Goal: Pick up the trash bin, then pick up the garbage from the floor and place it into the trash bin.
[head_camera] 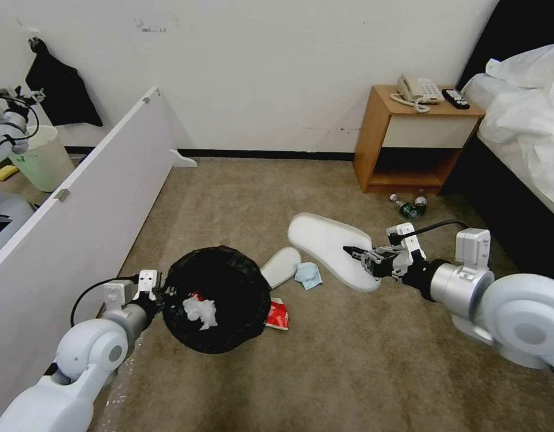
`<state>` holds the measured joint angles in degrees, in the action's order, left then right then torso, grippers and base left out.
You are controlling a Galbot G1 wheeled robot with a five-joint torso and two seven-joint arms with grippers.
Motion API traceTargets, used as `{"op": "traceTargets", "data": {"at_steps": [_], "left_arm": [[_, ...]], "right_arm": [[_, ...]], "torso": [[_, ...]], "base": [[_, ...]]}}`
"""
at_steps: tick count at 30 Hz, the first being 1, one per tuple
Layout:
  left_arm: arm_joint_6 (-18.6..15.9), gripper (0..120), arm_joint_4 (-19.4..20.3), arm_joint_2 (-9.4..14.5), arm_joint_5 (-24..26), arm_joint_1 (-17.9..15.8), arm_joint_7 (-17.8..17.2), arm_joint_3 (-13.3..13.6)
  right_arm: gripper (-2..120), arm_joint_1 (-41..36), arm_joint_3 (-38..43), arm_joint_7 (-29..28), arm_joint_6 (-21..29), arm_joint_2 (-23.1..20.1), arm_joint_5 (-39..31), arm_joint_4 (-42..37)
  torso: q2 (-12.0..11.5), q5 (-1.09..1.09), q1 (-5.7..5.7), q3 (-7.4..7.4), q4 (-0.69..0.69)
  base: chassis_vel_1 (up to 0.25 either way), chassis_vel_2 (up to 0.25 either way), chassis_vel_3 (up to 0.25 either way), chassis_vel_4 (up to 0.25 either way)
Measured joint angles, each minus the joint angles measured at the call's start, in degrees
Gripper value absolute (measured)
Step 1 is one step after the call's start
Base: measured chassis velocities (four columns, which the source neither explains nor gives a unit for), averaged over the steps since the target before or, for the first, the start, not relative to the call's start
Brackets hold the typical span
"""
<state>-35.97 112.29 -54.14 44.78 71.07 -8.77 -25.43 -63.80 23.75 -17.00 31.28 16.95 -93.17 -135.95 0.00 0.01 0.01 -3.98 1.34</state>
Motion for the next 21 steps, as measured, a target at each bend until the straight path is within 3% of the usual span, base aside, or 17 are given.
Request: {"op": "traceTargets", "data": {"at_steps": [2, 9, 11, 12, 15, 21], "left_arm": [[0.10, 0, -0.52, -1.06, -1.10, -1.66, 0.65, 2.09], [0.51, 0, -1.43, -3.33, -5.14, -4.41, 2.33, 6.30], [0.81, 0, -1.94, -4.34, -8.15, -5.66, 3.61, 8.67], [0.81, 0, -1.94, -4.34, -8.15, -5.66, 3.61, 8.67], [0.98, 0, -2.64, -5.85, -12.05, -7.12, 5.13, 11.89], [1.38, 0, -3.09, -6.98, -16.35, -7.95, 6.50, 14.61]], "right_arm": [[6, -0.63, 2.59, -2.45, 2.03, -2.76, -8.59, -2.21], [6, -1.46, 4.17, -8.60, 4.37, -4.15, -18.96, -4.85], [6, -1.64, 4.13, -11.13, 4.76, -4.15, -23.61, -6.16], [6, -1.64, 4.13, -11.13, 4.76, -4.15, -23.61, -6.16], [6, -1.96, 3.49, -13.77, 4.76, -3.99, -27.24, -6.53], [6, -2.34, 2.01, -16.84, 4.66, -3.03, -29.69, -5.95]], "torso": [[0.00, -0.03, 0.00, 0.00, 0.01], [0.00, -0.01, 0.00, 0.00, 0.00], [0.00, 0.00, 0.00, 0.00, 0.01], [0.00, 0.00, 0.00, 0.00, 0.01], [0.00, -0.01, 0.00, 0.00, 0.01], [0.00, -0.01, 0.00, 0.00, 0.01]], "base": [[0.000, 0.000, 0.000, 0.000], [0.000, 0.000, 0.000, 0.000], [0.000, 0.000, 0.000, 0.000], [0.000, 0.000, 0.000, 0.000], [0.000, 0.000, 0.000, 0.000], [0.000, 0.000, 0.000, 0.000]]}}
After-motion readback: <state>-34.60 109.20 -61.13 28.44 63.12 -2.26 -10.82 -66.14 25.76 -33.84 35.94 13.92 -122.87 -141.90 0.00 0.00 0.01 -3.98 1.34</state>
